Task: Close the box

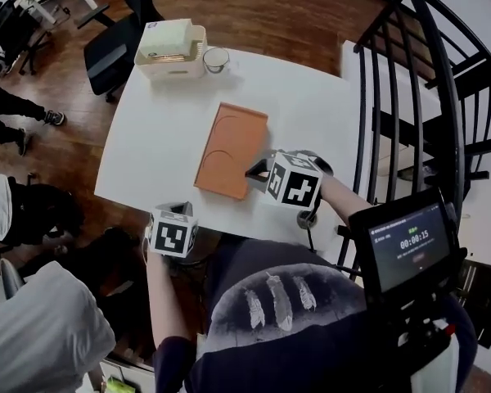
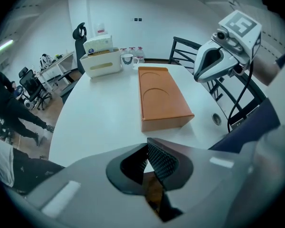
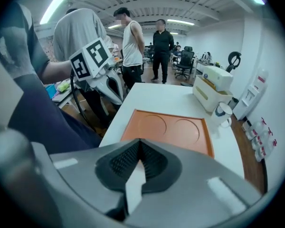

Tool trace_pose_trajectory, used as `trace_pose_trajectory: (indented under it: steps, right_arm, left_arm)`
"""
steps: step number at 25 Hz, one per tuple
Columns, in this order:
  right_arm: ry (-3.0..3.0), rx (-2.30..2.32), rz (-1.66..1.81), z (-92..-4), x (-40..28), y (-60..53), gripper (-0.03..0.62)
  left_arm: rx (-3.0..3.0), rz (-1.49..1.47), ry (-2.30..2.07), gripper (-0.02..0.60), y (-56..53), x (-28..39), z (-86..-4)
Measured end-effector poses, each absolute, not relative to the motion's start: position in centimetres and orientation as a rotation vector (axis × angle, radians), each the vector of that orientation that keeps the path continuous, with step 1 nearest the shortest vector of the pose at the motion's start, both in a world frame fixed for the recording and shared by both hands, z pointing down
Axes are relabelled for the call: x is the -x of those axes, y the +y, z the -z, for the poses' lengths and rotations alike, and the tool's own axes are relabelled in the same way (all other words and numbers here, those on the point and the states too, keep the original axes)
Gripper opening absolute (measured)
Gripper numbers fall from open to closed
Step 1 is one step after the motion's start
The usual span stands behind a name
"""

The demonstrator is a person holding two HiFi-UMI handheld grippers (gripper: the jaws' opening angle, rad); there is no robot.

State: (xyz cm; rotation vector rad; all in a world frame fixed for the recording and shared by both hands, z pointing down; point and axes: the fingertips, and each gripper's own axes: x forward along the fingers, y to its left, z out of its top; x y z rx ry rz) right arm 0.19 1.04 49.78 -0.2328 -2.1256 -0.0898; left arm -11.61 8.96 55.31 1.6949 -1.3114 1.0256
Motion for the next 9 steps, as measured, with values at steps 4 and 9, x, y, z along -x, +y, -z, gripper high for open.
trace_pose_trajectory:
  steps: [4, 9]
  right_arm:
    - [-2.148, 0.198, 0.057, -48.4, -3.7, 1.1, 0.005]
    - [-2.118, 0.061, -0.144, -48.2, -10.4, 3.5, 0.005]
  left_arm:
    - [-1.676, -1.052, -1.31, 0.016, 10.1, 8.6, -53.5]
    - [-1.664, -1.081, -1.124, 0.015, 13.7, 2.6, -54.8]
